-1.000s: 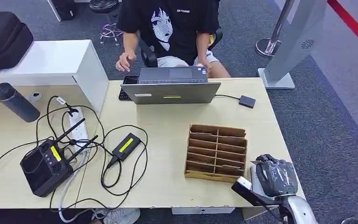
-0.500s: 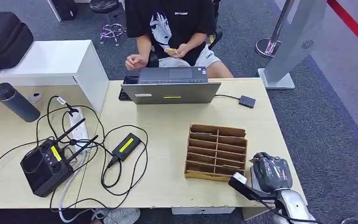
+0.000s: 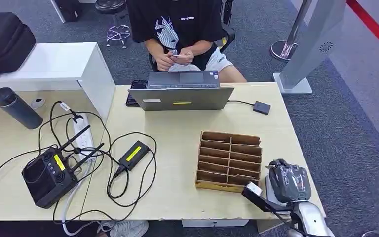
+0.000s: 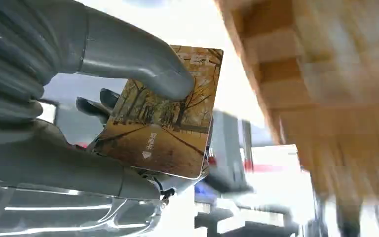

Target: Pass the card to the sensor for recognition and then transmit it.

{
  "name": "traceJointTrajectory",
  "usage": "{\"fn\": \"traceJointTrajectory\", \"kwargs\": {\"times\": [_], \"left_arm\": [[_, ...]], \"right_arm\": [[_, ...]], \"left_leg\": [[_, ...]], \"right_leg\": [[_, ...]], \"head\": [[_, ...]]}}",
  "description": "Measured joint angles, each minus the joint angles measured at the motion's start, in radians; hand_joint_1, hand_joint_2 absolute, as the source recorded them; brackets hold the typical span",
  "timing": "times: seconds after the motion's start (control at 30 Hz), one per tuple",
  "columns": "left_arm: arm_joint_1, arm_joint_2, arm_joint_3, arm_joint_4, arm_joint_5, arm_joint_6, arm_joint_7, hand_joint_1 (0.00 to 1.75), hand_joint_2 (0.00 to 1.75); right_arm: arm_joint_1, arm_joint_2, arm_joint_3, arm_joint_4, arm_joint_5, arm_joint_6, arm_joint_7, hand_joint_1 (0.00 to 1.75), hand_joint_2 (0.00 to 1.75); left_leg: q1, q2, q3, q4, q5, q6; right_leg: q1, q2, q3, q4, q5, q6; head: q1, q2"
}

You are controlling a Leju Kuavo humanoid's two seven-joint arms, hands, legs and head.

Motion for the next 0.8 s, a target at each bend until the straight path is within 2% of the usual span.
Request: {"fn": "traceJointTrajectory", "kwargs": {"times": [0.13,0.23,0.3,0.4,0.53,0.63,0.73,0.8], "left_arm": [[0.000,0.000,0.000,0.000,0.000,0.005,-0.001,0.00,1.75],[-0.001,0.000,0.000,0.000,-0.006,0.005,-0.001,0.00,1.75],[-0.001,0.000,-0.001,0.000,-0.011,0.002,0.000,0.00,1.75],[-0.004,0.002,-0.006,0.000,-0.023,-0.007,0.000,0.00,1.75],[-0.007,0.008,-0.020,0.000,-0.033,-0.018,0.000,0.00,1.75],[-0.008,0.014,-0.032,0.000,-0.048,-0.034,-0.004,0.00,1.75],[-0.013,0.022,-0.050,0.000,-0.068,-0.050,-0.011,0.00,1.75],[-0.019,0.028,-0.058,0.000,-0.072,-0.055,-0.014,0.00,1.75]], "right_arm": [[0.032,0.004,-0.004,-0.138,0.017,-0.106,-0.008,1.75,1.75],[0.017,0.017,-0.005,-0.240,-0.020,-0.120,-0.037,1.75,1.75],[-0.032,0.034,0.002,-0.275,-0.049,-0.109,-0.053,1.75,1.75],[-0.133,0.063,0.027,-0.286,-0.068,-0.075,-0.055,1.75,1.75],[-0.298,0.115,0.077,-0.237,-0.105,-0.032,-0.053,1.75,1.75],[-0.440,0.177,0.139,-0.158,-0.114,0.062,-0.031,1.75,1.75],[-0.608,0.260,0.218,-0.022,-0.113,0.200,0.033,1.75,1.75],[-0.703,0.308,0.258,0.073,-0.122,0.216,0.053,1.75,1.75]], "left_leg": [[0.000,0.000,0.000,0.000,0.000,0.000],[0.000,0.001,-0.002,-0.001,0.000,0.000],[0.000,0.002,-0.001,-0.001,0.000,0.000],[0.000,0.003,-0.001,-0.001,0.002,-0.002],[0.001,0.004,-0.001,-0.001,0.005,-0.004],[0.001,0.005,-0.001,-0.001,0.006,-0.005],[0.001,0.006,-0.001,-0.001,0.008,-0.007],[0.001,0.003,-0.003,-0.001,0.010,-0.008]], "right_leg": [[0.000,0.000,0.000,0.000,0.000,0.000],[0.000,0.001,0.000,0.001,0.000,0.000],[0.000,0.002,-0.001,0.001,0.000,0.000],[0.000,0.003,0.000,0.002,0.002,-0.002],[0.000,0.004,-0.002,0.002,0.004,-0.004],[0.000,0.005,-0.004,0.004,0.006,-0.005],[0.000,0.007,-0.007,0.006,0.007,-0.006],[0.000,0.005,-0.008,0.006,0.007,-0.006]], "head": [[0.000,0.000],[0.000,0.000],[0.000,0.000],[0.000,0.000],[0.000,0.000],[0.000,0.000],[-0.001,0.000],[0.000,0.000]]}}
